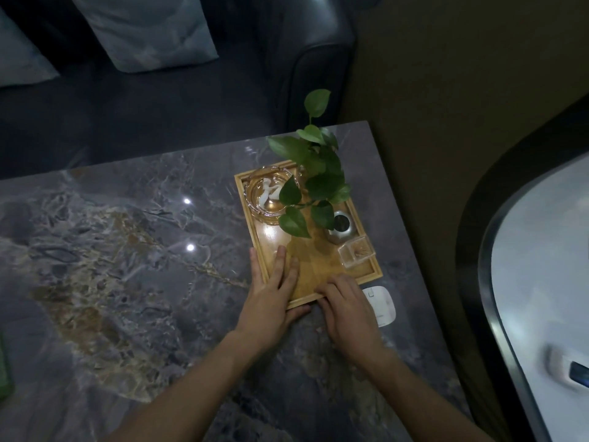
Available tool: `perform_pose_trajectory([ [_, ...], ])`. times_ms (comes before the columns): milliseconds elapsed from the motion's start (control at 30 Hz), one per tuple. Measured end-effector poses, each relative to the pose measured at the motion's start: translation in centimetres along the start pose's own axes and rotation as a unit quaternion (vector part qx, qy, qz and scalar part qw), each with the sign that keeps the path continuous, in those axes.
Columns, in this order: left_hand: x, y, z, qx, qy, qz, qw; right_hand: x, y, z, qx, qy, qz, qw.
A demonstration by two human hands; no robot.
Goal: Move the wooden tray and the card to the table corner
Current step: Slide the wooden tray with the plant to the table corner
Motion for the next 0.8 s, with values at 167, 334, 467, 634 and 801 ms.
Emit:
perform_pose_trajectory([
  [167,0.9,-1.2,-0.3,-0.006,0.026,0.002,1.000,0.1,-1.3,0.8,-0.003,0.005,-0.007,1.000],
  [334,2.1,-2.6,-0.8,-0.008,0.049,0.004,0.999,0.1,-2.6,1.8,-0.013,0.000,-0.005,1.000],
  [467,2.7,-3.3,-1.0,-0.021,0.063,-0.004,0.998,0.1,-3.5,2.3,-0.017,0.000,-0.017,1.000],
  [634,3.3,-4.2,-1.0,-0.005,0.073,-0.022,0.997,-0.1,-4.4,2.6,-0.010,0.001,-0.031,0.999],
  [801,3.9,-4.9,-0.8,-0.005,0.075,-0.036,0.997,-0.1,-5.1,3.3,-0.007,-0.006,-0.050,0.999],
])
Point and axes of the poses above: each hand's wrist, its own x-axis towards the middle knuckle, its own z-axis out of the back of the hand, y = z × x, the point moved 8 cm from there along x, towards the middle knuckle, and after that the axes turned 7 degrees about -z, right-handed, at the moved point
